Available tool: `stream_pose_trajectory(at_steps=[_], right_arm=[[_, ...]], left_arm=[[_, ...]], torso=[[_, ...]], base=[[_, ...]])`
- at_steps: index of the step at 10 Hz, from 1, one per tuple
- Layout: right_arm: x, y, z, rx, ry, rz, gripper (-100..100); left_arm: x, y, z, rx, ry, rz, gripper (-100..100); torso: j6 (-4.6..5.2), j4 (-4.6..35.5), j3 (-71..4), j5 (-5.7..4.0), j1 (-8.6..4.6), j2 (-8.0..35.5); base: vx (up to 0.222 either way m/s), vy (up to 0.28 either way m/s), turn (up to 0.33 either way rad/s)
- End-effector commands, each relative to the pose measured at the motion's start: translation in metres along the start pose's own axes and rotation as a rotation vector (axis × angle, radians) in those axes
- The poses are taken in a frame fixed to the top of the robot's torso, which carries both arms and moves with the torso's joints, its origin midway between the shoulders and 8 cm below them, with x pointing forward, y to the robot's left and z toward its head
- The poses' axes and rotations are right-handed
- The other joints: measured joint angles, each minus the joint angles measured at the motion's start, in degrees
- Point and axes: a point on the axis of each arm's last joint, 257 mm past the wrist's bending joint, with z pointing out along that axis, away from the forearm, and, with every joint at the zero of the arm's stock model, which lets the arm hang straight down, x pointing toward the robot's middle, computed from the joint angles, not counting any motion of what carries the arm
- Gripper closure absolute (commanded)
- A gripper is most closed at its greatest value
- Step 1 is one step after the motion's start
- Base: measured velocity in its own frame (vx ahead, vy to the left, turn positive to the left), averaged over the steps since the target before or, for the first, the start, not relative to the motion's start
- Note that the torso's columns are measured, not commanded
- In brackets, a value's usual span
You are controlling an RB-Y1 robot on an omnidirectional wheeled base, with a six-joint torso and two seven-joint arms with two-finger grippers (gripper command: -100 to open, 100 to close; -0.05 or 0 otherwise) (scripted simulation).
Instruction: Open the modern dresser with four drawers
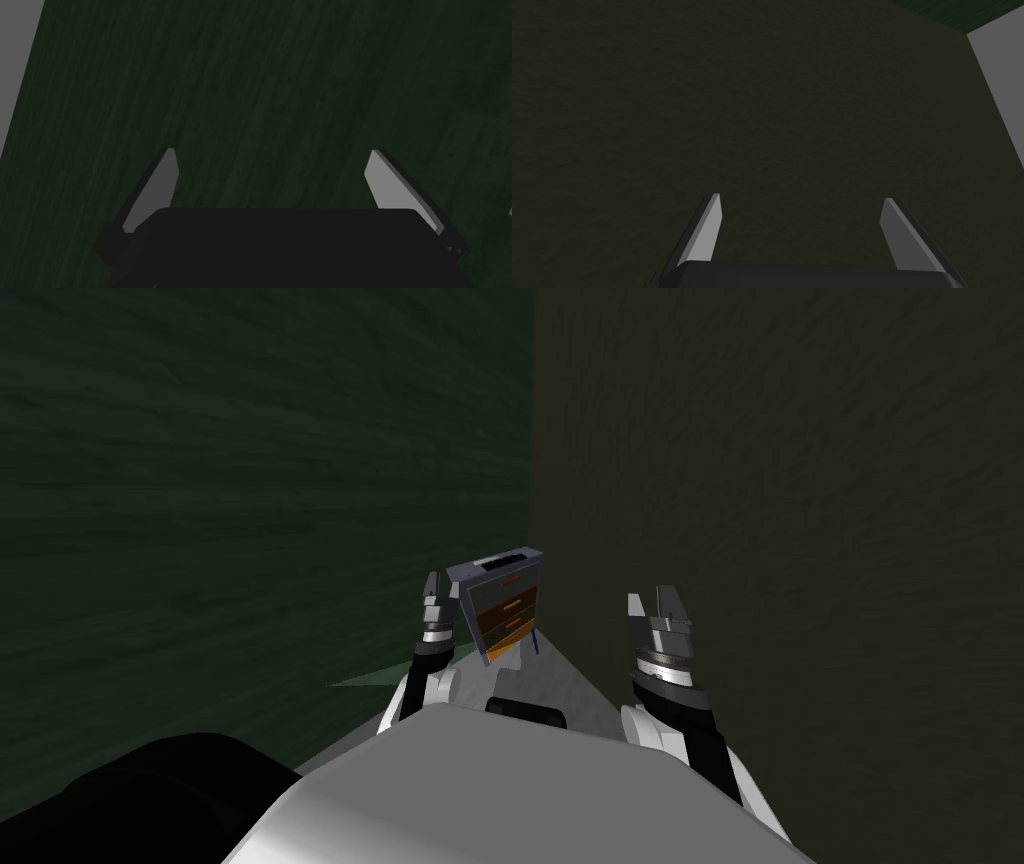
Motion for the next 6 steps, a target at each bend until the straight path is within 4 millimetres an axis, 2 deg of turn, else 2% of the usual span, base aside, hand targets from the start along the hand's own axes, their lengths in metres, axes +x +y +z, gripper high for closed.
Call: stream_pose_trajectory(at_steps=[1,6], right_arm=[[0.0,0.0,0.0,0.0,0.0,0.0,0],[0.0,0.0001,0.0,0.0,0.0,0.0,0]], left_arm=[[0.0,0.0,0.0,0.0,0.0,0.0,0],[0.0,-0.0001,0.0,0.0,0.0,0.0,0]], torso=[[0.0,2.35,-4.67,0.0,0.0,2.32],[0.0,22.68,-45.36,0.0,0.0,22.69]], base=[[0.0,0.0,0.0],[0.0,0.0,0.0]])
